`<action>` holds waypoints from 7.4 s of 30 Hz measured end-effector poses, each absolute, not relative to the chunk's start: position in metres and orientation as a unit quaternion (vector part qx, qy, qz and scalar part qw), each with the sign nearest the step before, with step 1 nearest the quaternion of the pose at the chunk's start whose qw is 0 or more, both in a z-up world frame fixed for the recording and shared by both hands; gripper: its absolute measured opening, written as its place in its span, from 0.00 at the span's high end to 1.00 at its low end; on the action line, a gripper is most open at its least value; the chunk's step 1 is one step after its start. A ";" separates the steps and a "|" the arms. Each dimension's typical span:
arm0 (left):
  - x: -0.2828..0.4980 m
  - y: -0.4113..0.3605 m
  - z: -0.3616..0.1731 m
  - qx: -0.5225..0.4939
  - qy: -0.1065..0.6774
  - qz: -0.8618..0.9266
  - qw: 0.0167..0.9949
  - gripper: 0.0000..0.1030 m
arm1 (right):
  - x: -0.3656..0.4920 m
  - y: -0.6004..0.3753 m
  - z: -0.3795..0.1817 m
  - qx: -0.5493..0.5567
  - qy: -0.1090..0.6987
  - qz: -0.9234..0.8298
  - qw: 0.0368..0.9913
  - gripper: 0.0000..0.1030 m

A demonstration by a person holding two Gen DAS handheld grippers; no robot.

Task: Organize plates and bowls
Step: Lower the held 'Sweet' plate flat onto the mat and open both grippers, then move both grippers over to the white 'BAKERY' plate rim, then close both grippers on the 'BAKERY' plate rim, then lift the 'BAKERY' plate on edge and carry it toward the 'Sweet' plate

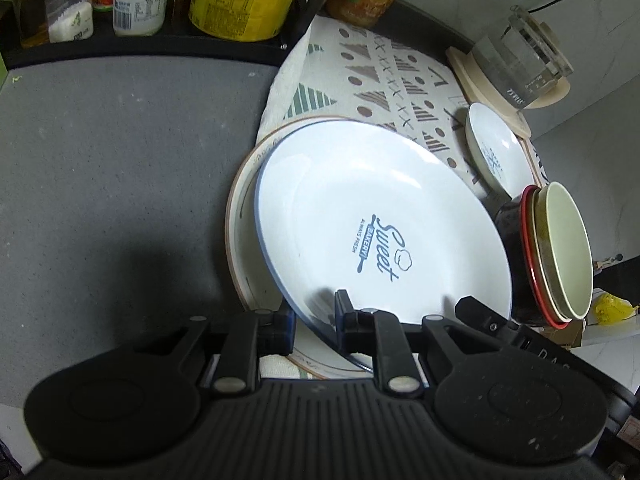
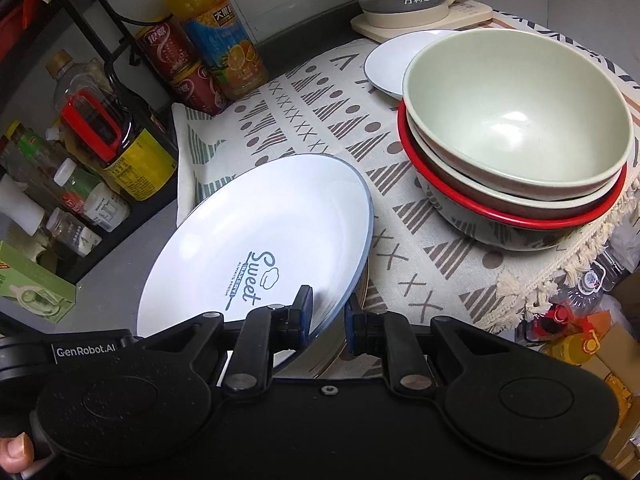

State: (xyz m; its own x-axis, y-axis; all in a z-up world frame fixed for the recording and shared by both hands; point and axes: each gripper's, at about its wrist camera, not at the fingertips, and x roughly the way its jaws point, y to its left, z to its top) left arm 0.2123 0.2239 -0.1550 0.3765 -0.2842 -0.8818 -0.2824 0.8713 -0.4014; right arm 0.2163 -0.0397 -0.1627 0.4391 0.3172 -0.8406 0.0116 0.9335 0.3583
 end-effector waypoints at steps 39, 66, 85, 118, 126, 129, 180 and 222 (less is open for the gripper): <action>0.231 0.255 -0.129 -0.224 0.545 0.041 0.807 0.71 | 0.235 -0.037 -0.151 0.120 0.518 0.094 0.842 0.71; 0.264 0.220 -0.076 -0.223 0.489 0.002 0.843 0.11 | 0.244 -0.079 -0.069 0.132 0.417 0.060 0.897 0.00; 0.325 0.137 -0.073 -0.211 0.480 -0.001 0.851 0.01 | 0.313 -0.155 -0.079 0.133 0.431 0.066 0.890 0.00; 0.427 0.059 -0.138 -0.289 0.499 0.052 0.815 0.07 | 0.459 -0.256 -0.162 0.127 0.524 0.174 0.824 0.17; 0.435 0.064 -0.164 -0.316 0.506 0.072 0.799 0.31 | 0.486 -0.250 -0.198 0.108 0.559 0.195 0.798 0.35; 0.436 0.064 -0.175 -0.324 0.514 0.066 0.791 0.40 | 0.492 -0.246 -0.211 0.115 0.577 0.206 0.782 0.40; 0.449 0.074 -0.140 -0.302 0.497 0.017 0.814 0.84 | 0.494 -0.214 -0.152 0.118 0.484 0.244 0.832 0.88; 0.308 0.184 -0.101 -0.273 0.503 0.022 0.820 0.84 | 0.357 -0.112 -0.111 0.129 0.468 0.251 0.837 0.88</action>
